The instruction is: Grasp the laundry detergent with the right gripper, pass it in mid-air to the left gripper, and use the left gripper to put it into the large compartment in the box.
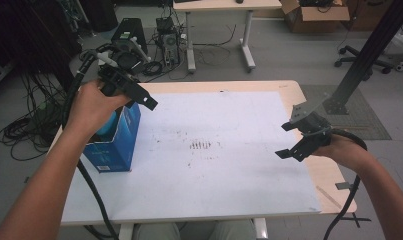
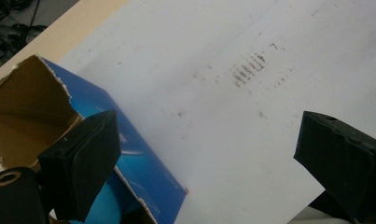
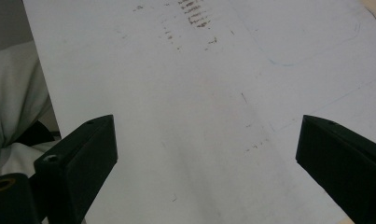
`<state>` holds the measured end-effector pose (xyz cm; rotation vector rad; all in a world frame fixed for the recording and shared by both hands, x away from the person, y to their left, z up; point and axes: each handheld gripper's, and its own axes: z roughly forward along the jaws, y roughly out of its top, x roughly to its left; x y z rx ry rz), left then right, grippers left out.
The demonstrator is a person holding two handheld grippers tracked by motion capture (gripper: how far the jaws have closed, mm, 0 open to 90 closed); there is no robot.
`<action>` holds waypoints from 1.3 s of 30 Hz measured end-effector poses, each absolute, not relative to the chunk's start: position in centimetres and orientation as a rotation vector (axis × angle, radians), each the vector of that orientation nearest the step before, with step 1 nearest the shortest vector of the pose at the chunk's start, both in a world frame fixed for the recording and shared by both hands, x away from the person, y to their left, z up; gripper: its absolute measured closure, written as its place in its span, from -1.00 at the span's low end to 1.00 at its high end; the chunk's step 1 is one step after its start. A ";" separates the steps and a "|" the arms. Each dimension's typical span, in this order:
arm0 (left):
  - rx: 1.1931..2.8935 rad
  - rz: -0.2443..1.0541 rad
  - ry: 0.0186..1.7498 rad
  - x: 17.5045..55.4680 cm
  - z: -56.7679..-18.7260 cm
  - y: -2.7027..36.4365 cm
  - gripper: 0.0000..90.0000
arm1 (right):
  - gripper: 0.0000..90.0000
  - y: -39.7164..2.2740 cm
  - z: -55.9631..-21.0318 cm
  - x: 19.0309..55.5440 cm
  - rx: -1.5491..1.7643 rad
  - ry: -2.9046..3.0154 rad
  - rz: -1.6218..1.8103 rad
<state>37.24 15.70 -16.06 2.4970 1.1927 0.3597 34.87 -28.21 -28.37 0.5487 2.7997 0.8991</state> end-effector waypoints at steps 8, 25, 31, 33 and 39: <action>2.553 0.345 1.099 37.3 -16.4 14.1 -0.84 | -0.89 -28.0 -28.3 34.8 0.546 2.808 0.886; 2.690 0.304 0.850 37.9 -17.6 9.2 -0.84 | -0.89 -27.7 -27.9 34.8 0.552 2.820 0.862; 2.722 0.285 0.779 37.9 -18.0 7.6 -0.84 | -0.89 -27.5 -27.7 34.7 0.549 2.819 0.859; 2.735 0.283 0.759 37.9 -18.2 7.2 -0.84 | -0.89 -27.5 -27.7 34.7 0.549 2.819 0.858; 2.761 0.273 0.707 37.9 -18.6 6.4 -0.84 | -0.89 -27.3 -27.6 34.7 0.541 2.819 0.860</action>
